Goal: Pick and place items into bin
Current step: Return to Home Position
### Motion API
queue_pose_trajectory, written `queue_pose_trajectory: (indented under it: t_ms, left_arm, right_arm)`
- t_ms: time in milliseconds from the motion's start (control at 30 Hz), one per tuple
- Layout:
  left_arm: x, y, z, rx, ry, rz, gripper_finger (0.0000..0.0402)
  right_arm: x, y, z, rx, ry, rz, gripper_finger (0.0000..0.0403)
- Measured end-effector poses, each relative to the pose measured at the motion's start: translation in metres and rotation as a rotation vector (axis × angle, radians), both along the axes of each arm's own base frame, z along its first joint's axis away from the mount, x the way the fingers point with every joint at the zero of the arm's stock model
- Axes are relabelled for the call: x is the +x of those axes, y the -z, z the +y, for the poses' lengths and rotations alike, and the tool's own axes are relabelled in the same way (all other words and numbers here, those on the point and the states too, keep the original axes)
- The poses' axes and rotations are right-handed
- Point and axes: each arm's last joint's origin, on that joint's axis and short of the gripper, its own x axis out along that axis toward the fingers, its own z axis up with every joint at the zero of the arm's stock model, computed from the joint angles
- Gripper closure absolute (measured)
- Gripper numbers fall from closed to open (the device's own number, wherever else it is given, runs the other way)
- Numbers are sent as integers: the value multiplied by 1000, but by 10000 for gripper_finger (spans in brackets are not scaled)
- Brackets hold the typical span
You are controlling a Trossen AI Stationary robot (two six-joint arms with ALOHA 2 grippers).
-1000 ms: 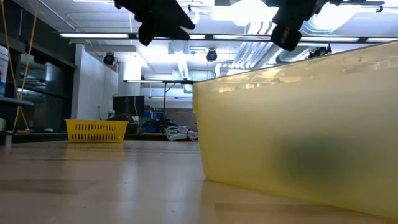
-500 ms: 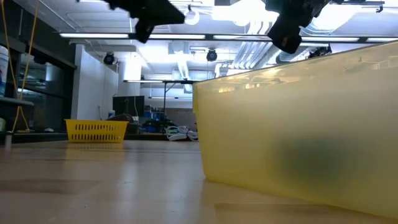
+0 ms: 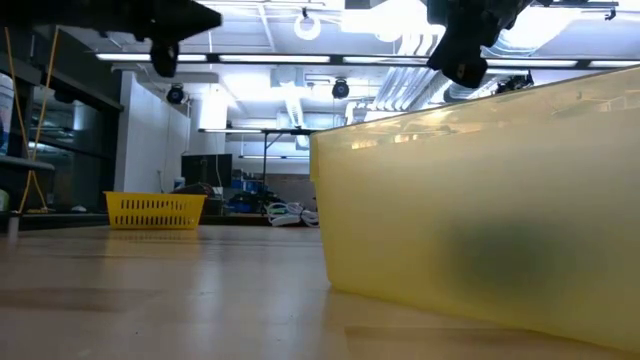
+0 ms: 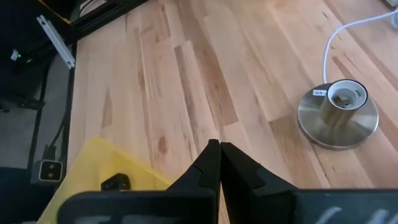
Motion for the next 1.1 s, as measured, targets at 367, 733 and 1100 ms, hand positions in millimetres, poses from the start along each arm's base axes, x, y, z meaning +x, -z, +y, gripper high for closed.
queue_pose_trajectory:
  t_ms: [367,733,1100]
  left_arm:
    - [-40,28,-6,19,51,-116,400]
    - [-54,57,-7,13,31,-141,401]
    - [-59,74,-7,20,27,-161,401]
  right_arm:
    - [-2,2,-5,-96,256,72,402]
    - [-3,4,-4,-253,142,107,402]
    - [-1,3,-4,-213,179,81,401]
